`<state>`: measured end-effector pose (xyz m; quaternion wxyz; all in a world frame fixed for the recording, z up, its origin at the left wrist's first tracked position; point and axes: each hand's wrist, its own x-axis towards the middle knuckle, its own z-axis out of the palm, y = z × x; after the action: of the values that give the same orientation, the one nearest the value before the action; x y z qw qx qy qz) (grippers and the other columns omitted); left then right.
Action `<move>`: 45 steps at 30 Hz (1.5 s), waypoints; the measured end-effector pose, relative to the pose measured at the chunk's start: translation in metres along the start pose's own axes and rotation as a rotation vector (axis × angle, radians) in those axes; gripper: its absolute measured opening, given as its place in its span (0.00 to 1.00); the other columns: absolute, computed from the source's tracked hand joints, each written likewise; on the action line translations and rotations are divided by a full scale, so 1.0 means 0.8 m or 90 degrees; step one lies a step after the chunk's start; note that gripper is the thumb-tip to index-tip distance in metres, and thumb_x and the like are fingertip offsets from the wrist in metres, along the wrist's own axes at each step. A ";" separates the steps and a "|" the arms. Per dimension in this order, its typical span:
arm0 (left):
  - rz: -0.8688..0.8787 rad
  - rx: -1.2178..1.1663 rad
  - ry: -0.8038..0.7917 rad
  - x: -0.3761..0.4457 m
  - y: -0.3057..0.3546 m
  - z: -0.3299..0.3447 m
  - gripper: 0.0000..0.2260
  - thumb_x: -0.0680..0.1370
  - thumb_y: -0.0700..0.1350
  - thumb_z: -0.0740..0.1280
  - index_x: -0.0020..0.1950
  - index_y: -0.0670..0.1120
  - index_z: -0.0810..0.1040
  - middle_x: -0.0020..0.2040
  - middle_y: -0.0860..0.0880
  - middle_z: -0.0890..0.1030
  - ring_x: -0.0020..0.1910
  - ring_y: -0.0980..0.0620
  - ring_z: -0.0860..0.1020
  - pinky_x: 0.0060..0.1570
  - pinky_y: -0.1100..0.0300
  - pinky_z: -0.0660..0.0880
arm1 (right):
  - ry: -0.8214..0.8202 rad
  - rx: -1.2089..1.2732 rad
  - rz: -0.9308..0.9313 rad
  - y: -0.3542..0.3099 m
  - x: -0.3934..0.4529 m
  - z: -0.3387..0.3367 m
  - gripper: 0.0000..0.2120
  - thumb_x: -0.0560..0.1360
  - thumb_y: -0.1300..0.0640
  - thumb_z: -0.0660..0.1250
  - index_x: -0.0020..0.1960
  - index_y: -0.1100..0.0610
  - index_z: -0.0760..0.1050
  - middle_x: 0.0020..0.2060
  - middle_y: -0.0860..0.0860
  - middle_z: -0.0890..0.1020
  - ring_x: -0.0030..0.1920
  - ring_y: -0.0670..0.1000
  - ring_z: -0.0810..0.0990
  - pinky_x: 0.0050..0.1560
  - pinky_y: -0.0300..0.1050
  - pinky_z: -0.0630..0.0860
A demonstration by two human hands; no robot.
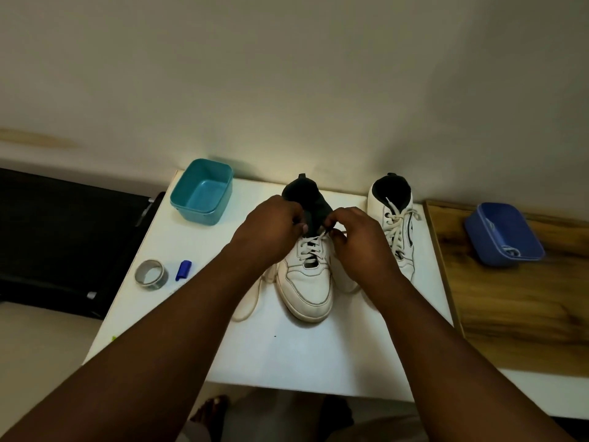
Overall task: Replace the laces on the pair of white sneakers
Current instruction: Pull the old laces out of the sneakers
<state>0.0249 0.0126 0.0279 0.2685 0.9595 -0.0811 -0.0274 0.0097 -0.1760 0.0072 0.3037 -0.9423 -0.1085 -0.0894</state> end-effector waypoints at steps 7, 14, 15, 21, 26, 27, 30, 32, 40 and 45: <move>0.036 0.085 -0.008 -0.019 0.020 0.016 0.11 0.77 0.56 0.69 0.57 0.56 0.83 0.61 0.45 0.71 0.62 0.44 0.69 0.55 0.50 0.75 | 0.010 0.011 -0.001 0.002 -0.002 0.005 0.13 0.74 0.69 0.68 0.52 0.53 0.80 0.49 0.52 0.80 0.49 0.53 0.79 0.49 0.53 0.77; -0.020 -0.143 -0.024 -0.007 0.006 0.016 0.04 0.76 0.47 0.74 0.47 0.47 0.87 0.41 0.51 0.80 0.42 0.54 0.79 0.40 0.62 0.70 | 0.010 0.029 -0.010 0.000 -0.001 0.008 0.13 0.74 0.70 0.69 0.50 0.53 0.80 0.50 0.50 0.81 0.50 0.49 0.79 0.50 0.43 0.74; -0.060 -0.212 -0.031 -0.008 0.007 0.019 0.04 0.76 0.43 0.72 0.44 0.44 0.86 0.38 0.49 0.81 0.39 0.51 0.80 0.39 0.59 0.73 | 0.008 0.032 -0.009 0.000 0.000 0.008 0.12 0.74 0.70 0.69 0.50 0.53 0.80 0.50 0.50 0.81 0.50 0.49 0.79 0.49 0.42 0.73; -0.092 -0.127 0.065 -0.014 0.013 0.029 0.07 0.77 0.48 0.65 0.44 0.45 0.78 0.48 0.42 0.78 0.49 0.42 0.79 0.41 0.56 0.73 | 0.017 0.026 -0.024 0.001 0.002 0.009 0.12 0.74 0.70 0.68 0.50 0.55 0.80 0.49 0.52 0.81 0.49 0.52 0.80 0.50 0.49 0.76; 0.047 0.168 0.053 -0.014 0.019 0.022 0.15 0.77 0.59 0.69 0.64 0.61 0.80 0.77 0.49 0.65 0.74 0.42 0.62 0.68 0.42 0.65 | 0.019 0.014 -0.027 0.002 0.001 0.011 0.12 0.75 0.69 0.68 0.52 0.55 0.80 0.50 0.52 0.81 0.49 0.52 0.80 0.50 0.51 0.78; 0.031 0.163 0.030 -0.011 0.015 0.021 0.13 0.78 0.59 0.69 0.62 0.61 0.81 0.78 0.50 0.65 0.77 0.42 0.59 0.72 0.40 0.61 | 0.019 0.012 -0.025 0.002 0.000 0.011 0.12 0.75 0.69 0.69 0.52 0.54 0.80 0.50 0.52 0.81 0.50 0.52 0.80 0.50 0.52 0.78; 0.001 0.094 0.037 -0.005 0.004 0.020 0.09 0.80 0.55 0.69 0.57 0.56 0.84 0.72 0.51 0.73 0.73 0.44 0.66 0.69 0.42 0.67 | 0.017 0.015 -0.033 0.002 0.001 0.011 0.11 0.75 0.69 0.69 0.51 0.54 0.80 0.50 0.52 0.81 0.50 0.52 0.80 0.50 0.52 0.78; -0.051 -0.035 0.135 -0.008 0.003 0.020 0.09 0.82 0.48 0.65 0.57 0.49 0.83 0.65 0.46 0.76 0.65 0.43 0.73 0.61 0.46 0.73 | 0.016 0.020 -0.030 -0.001 0.002 0.011 0.11 0.75 0.69 0.68 0.50 0.54 0.80 0.50 0.51 0.81 0.50 0.52 0.80 0.50 0.52 0.77; 0.012 0.132 0.075 -0.016 0.006 0.025 0.15 0.79 0.56 0.64 0.65 0.58 0.78 0.78 0.47 0.64 0.81 0.40 0.53 0.76 0.35 0.51 | 0.023 0.005 -0.040 -0.002 0.001 0.012 0.12 0.75 0.69 0.69 0.51 0.55 0.80 0.50 0.52 0.81 0.50 0.52 0.80 0.51 0.48 0.77; 0.009 0.137 0.021 -0.007 0.000 0.022 0.10 0.81 0.59 0.65 0.58 0.59 0.83 0.74 0.53 0.69 0.81 0.43 0.54 0.77 0.36 0.49 | 0.024 0.001 -0.041 -0.002 0.000 0.012 0.12 0.74 0.70 0.68 0.51 0.54 0.81 0.50 0.52 0.81 0.50 0.52 0.80 0.51 0.47 0.76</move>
<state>0.0176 0.0043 0.0128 0.1653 0.9825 -0.0858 -0.0007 0.0105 -0.1687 0.0005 0.3036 -0.9361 -0.1336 -0.1166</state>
